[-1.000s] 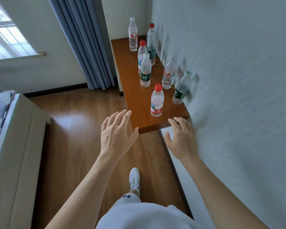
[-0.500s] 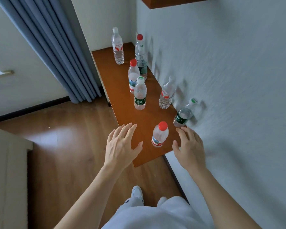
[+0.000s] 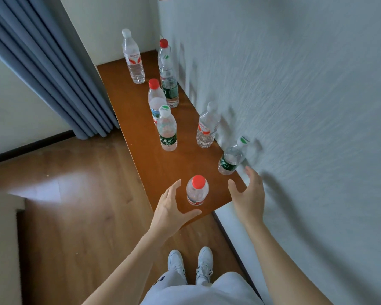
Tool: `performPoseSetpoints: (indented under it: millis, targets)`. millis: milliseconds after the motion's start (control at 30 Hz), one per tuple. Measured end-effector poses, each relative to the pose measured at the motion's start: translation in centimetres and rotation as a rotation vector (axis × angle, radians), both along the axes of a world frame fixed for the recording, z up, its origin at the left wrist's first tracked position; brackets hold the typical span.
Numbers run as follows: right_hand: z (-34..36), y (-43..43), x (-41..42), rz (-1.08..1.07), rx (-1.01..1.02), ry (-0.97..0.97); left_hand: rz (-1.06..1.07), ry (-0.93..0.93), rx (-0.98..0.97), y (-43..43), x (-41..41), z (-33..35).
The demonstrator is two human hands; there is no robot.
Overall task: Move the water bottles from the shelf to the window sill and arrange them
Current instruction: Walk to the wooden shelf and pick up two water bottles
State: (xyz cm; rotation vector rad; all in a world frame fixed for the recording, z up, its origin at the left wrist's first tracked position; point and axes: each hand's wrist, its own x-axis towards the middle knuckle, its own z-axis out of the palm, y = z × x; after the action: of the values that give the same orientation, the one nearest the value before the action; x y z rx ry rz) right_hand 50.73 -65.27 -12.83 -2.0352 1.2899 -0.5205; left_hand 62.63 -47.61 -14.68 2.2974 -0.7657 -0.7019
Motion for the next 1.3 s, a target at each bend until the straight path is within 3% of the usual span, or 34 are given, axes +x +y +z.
performPoseSetpoints:
  millis: [133, 333, 700, 1000, 1300]
  targets:
    - [-1.1, -1.1, 2.2, -0.105, 0.059, -0.138, 0.104, 0.023, -0.129, -2.5, -0.7, -1.2]
    - [-3.0, -1.3, 5.5, -0.236, 0.12, -0.178, 0.158, 0.025, -0.284, -4.4, -0.5, -2.4]
    - [-3.3, -1.9, 9.1, -0.465, 0.096, -0.244, 0.131, -0.033, -0.369, -5.9, 4.7, -2.2]
    - [-1.9, -2.0, 7.8, -0.278, 0.19, -0.223, 0.176, 0.02, -0.417, -6.2, 5.8, -0.4]
    - [2.9, -1.5, 4.8, 0.039, 0.238, -0.291, 0.234, -0.032, -0.557, -5.7, 5.4, 6.0]
